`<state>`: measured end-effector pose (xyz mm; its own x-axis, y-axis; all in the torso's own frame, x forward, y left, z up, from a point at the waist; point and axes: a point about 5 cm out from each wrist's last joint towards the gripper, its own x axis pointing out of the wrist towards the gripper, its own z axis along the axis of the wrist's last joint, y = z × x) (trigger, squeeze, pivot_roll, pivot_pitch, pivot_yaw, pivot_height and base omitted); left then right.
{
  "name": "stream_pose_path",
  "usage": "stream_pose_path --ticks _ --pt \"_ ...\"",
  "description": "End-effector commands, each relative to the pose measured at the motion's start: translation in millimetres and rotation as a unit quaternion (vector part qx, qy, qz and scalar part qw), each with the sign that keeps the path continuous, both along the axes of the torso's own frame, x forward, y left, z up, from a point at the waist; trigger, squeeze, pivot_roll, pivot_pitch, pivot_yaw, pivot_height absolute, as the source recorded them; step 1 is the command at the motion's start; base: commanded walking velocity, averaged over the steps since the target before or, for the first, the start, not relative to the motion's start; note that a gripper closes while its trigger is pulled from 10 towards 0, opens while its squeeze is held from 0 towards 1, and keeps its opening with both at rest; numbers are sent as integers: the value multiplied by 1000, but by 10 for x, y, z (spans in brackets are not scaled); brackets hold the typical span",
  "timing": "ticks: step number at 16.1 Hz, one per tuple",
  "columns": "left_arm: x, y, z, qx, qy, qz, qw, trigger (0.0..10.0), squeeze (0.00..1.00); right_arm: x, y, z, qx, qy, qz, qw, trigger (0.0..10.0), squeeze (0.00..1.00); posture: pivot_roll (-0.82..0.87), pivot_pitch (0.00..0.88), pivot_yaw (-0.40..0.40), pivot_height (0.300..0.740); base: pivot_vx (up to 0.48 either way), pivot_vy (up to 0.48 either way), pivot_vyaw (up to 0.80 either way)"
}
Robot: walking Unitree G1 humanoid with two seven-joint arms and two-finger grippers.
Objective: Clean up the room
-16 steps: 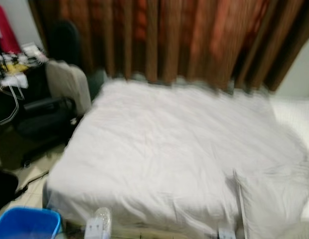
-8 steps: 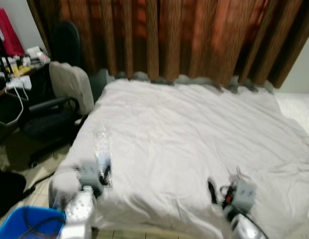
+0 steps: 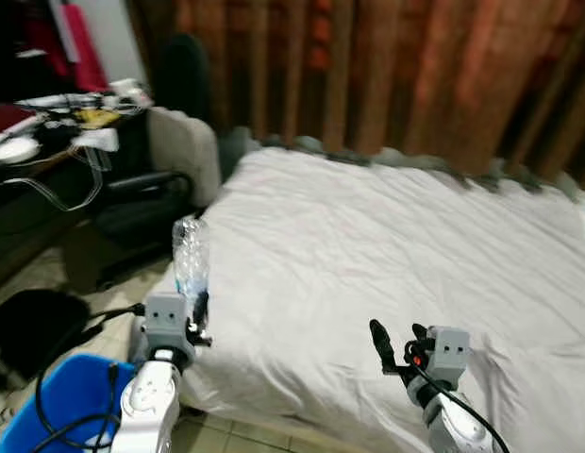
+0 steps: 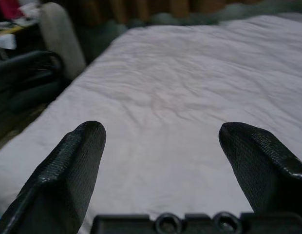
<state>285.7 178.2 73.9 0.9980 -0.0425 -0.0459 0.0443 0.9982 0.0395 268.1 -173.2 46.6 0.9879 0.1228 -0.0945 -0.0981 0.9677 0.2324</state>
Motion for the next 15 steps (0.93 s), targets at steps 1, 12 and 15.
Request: stream_pose_path --ticks 1,12,15 --pt "-10 -55 52 7 -7 -9 1000 10000 0 -1 -17 57 5 -11 9 1000 10000 0 1 0 -48 740 0 0 531" --pt "23 -19 -33 3 27 20 999 10000 0 20 167 -87 7 37 97 995 10000 0 31 0 -69 740 0 -204 470" --pt "34 -20 -26 6 24 24 999 10000 0 57 141 -116 3 47 101 994 10000 0 44 0 -76 740 0 -257 435"
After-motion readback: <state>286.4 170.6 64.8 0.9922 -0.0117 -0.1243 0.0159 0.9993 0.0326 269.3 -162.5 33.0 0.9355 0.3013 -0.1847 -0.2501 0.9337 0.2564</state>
